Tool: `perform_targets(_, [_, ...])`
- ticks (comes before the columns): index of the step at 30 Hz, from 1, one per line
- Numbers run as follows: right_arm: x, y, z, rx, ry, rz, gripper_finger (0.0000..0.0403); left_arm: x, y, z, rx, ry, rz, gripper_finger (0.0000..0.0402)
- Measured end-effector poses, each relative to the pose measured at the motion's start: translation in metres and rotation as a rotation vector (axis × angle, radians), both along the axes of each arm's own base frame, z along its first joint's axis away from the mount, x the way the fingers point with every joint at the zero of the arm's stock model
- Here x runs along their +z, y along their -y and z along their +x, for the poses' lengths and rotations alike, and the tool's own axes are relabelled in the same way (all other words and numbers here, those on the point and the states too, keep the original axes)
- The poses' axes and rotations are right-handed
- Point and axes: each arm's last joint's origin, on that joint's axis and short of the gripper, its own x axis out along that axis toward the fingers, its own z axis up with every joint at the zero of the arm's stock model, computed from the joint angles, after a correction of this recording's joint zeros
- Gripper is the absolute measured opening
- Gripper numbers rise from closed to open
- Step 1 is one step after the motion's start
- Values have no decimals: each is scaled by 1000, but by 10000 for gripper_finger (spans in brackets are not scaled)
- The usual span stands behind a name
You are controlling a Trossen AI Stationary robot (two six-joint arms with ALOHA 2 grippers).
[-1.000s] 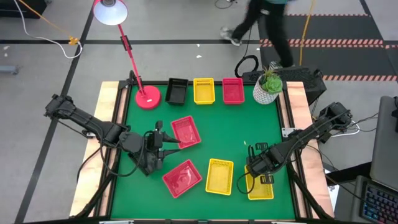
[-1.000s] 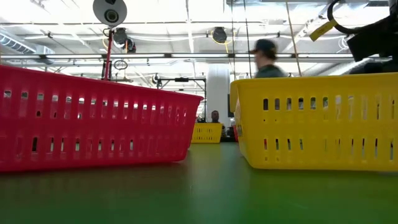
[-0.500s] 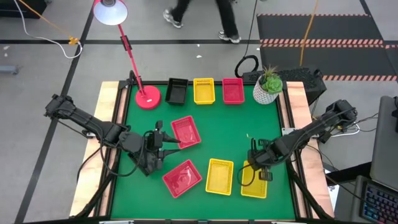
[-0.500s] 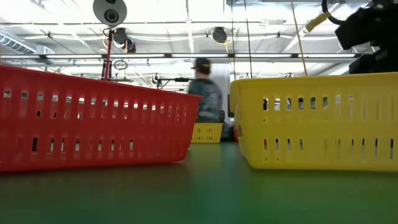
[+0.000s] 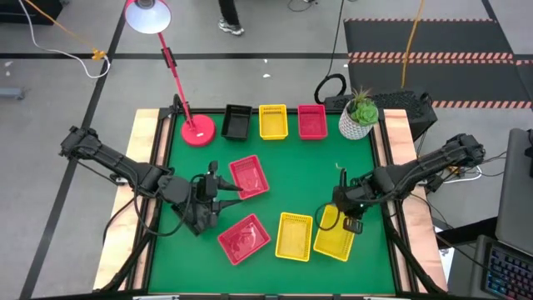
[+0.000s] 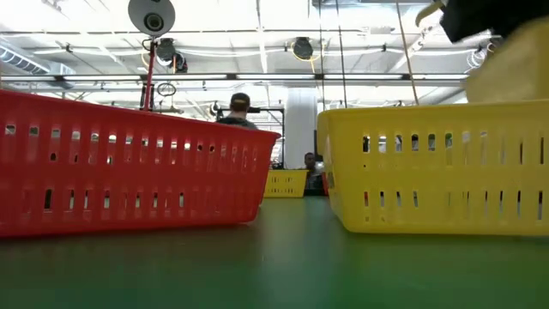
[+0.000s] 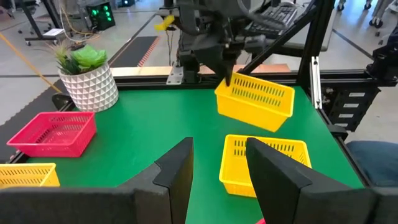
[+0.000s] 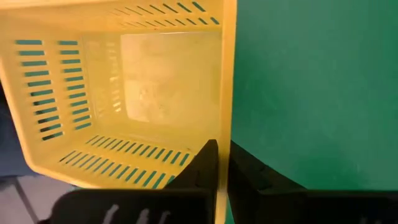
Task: Stack baskets by color
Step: Stack the bottom right yellow bin on the top yellow bin
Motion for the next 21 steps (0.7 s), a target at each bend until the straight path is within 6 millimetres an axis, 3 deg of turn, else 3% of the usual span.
perform_targets(9, [36,18,13,-72,93,26,13,-8,4,12,-4,-8,53,152])
perform_targets(21, [41,53,18,-194,106,16,13,-6,10,29,-20,36,101,152])
